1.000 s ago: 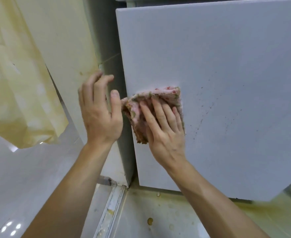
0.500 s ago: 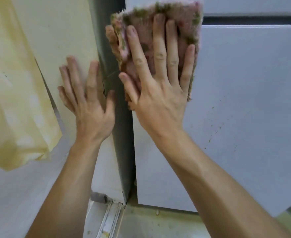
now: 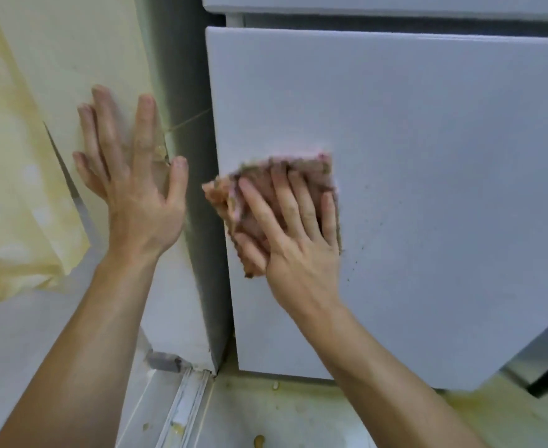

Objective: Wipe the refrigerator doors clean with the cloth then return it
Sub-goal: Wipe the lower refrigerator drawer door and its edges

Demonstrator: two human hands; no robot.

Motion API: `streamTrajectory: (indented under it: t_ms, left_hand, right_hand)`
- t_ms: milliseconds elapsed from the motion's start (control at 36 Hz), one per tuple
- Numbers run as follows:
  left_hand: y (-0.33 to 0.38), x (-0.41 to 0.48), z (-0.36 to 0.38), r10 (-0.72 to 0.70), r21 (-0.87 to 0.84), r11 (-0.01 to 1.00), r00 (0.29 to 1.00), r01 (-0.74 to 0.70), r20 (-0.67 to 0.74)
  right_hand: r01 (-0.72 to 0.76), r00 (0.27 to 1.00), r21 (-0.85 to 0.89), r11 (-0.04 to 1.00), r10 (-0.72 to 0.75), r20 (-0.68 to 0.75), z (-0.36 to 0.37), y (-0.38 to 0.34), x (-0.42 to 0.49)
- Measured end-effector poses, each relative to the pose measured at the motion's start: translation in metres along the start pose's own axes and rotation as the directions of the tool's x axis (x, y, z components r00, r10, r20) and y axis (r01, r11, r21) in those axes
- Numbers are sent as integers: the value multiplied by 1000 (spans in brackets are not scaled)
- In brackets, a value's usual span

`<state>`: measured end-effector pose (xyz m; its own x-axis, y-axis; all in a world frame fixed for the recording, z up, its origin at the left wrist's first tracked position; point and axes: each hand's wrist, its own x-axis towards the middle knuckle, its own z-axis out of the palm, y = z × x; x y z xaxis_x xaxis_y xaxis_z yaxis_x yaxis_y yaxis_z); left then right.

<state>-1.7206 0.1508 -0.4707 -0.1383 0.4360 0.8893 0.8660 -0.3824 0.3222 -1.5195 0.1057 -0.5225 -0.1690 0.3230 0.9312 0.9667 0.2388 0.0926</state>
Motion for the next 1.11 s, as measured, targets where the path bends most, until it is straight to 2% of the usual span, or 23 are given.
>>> streamTrajectory:
  t_ms: [139,306,500,639,694,806,917,1028,1111]
  left_hand:
    - [4,2,0,3,-74,997,996,-9,-85]
    - [11,6,8,87,-57,994,986,-96,-144]
    - [14,3,8,48,-21,999,994,-50,-97]
    - [26,0,6,16,-31,999,996,-19,-91]
    - [35,-4,8,-10,-52,999,996,5,-94]
    - [57,-10,11,-23,-76,997,997,17,-74]
    - [84,-12,22,111,-52,992,990,-115,-88]
    - [106,-11,29,222,-2,975,970,-224,-99]
    - [119,-12,34,207,-18,978,973,-210,-99]
  right_hand:
    - [-178,965,26,984,180,-190,-18,6,93]
    - [-120,978,-60,991,108,-178,-14,14,78]
    - [47,996,-131,990,-37,77,4,51,-65]
    - [91,982,-69,993,-78,172,-3,70,-74]
    - [57,992,-48,997,-51,113,-12,73,-51]
    - [-99,993,-21,995,97,-61,-32,84,28]
    - [-192,970,-97,976,174,-168,-37,83,66]
    - [-126,981,-112,986,107,-164,-28,89,45]
    - [-33,999,-113,993,29,-43,-19,101,-27]
